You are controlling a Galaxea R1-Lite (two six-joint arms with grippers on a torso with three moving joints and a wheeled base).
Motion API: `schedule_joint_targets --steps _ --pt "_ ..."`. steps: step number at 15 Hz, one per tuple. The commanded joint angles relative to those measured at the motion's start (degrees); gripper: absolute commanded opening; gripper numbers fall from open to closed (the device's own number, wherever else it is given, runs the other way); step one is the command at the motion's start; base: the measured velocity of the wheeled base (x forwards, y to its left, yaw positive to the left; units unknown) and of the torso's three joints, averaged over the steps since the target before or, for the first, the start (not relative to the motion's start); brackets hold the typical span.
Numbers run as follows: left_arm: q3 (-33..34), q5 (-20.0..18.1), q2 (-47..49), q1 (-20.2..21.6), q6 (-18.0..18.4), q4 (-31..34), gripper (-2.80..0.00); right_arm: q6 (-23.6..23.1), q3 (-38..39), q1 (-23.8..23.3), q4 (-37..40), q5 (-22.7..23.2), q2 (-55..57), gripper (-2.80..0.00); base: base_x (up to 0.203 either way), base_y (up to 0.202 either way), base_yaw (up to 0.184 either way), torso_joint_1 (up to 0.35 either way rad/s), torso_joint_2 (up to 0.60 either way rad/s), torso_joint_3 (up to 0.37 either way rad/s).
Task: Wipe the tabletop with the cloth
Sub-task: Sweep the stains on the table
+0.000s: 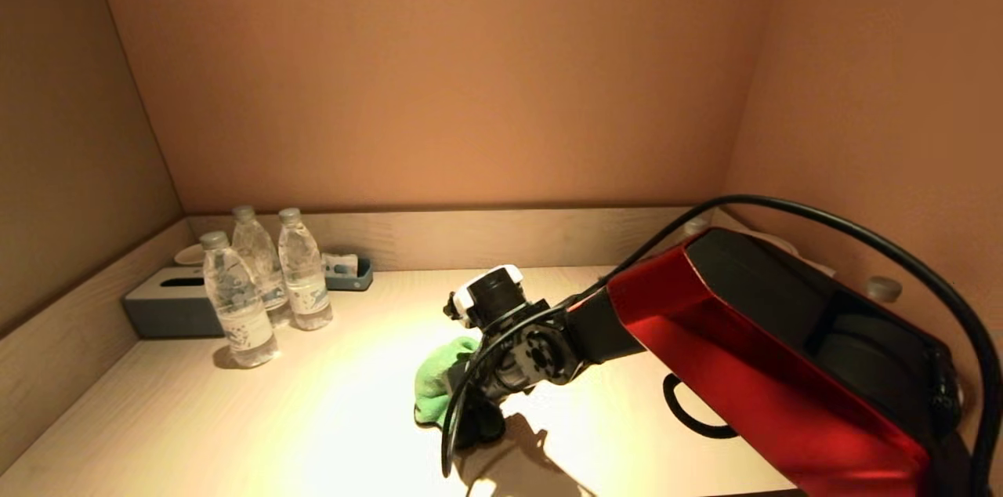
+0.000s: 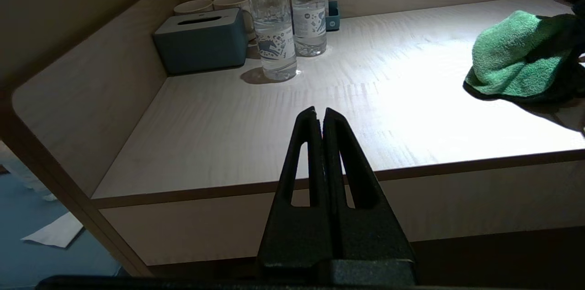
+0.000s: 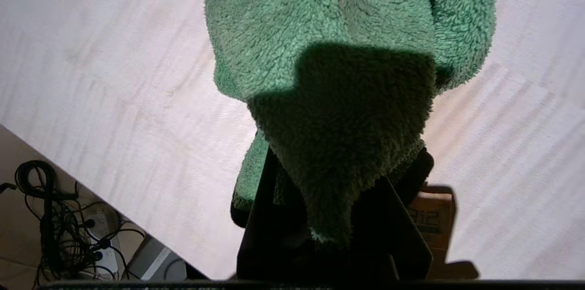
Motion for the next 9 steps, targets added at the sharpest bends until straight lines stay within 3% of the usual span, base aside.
schedule_joint_targets --steps 1,7,9 --pt "0.0 0.0 0.0 0.1 0.0 0.0 -2.80 0.0 0.0 -1.3 0.1 0.1 1.2 -2.80 0.000 0.000 0.000 0.000 0.00 0.000" --pt "0.0 0.0 0.0 0.1 0.0 0.0 -2.80 -0.2 -0.2 -1.5 0.1 -0.3 1.4 -2.80 0.000 0.000 0.000 0.000 0.00 0.000" --pt "0.0 0.0 0.0 0.1 0.0 0.0 -2.80 -0.9 -3.1 -4.1 0.2 -2.7 5.6 -2.80 0.000 0.000 0.000 0.000 0.00 0.000"
